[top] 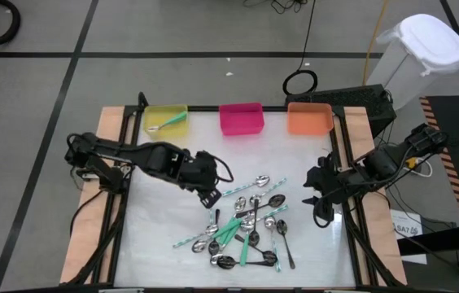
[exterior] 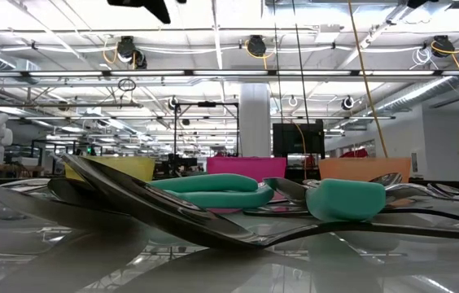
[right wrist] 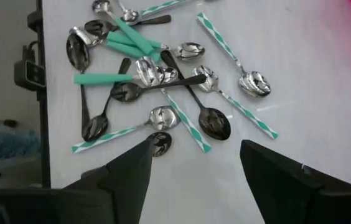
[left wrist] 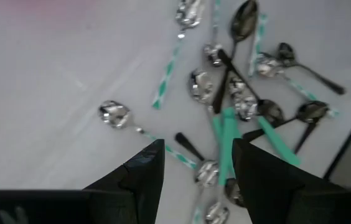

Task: Sort silverware by color (type)
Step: Put the light green spoon into the yellow bin

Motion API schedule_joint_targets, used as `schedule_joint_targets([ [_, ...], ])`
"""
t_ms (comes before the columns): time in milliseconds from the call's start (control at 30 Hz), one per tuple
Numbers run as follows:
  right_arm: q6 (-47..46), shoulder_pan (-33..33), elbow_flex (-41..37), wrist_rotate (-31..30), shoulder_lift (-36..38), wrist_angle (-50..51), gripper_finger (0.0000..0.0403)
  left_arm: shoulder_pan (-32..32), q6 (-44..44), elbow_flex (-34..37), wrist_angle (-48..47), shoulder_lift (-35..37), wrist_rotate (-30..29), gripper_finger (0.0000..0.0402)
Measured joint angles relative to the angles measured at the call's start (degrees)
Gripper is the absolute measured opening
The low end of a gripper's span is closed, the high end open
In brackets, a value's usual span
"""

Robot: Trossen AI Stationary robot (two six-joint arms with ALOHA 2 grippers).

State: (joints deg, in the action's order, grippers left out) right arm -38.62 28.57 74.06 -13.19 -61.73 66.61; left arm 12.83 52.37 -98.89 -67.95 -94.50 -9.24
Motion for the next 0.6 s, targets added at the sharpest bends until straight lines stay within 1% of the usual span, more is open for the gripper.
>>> schedule_joint_targets([
  [133, -0.16, 1.67, 0.00, 0.00, 0.00, -0.04, 0.0242, 1.99, -0.22, 0.01, 4.10, -1.00, -0.89, 0.0186],
  [267, -0.86, 3.54, 0.00, -0.04, -0.02, 0.06, 0.0242, 3.72, -4.26, -0.04, 8.56, -3.18, -1.37, 0.0186],
  [333, -2.06, 4.22, -0.32, -0.10, 0.02, -0.16, 0.0242, 4.11, -4.65, 0.01, 9.66, -4.92, -1.30, 0.0186],
  [533, -11.13, 8.19, -6.51, 0.21, -0.02, 0.00, 0.0242, 4.63, -4.54, -0.02, 16.54, -8.67, -0.36, 0.0186],
  [600, -13.47, 9.41, -9.21, 1.64, 0.00, -1.18, 0.0242, 4.84, -4.20, 0.02, 16.87, -10.14, 0.25, 0.0186],
])
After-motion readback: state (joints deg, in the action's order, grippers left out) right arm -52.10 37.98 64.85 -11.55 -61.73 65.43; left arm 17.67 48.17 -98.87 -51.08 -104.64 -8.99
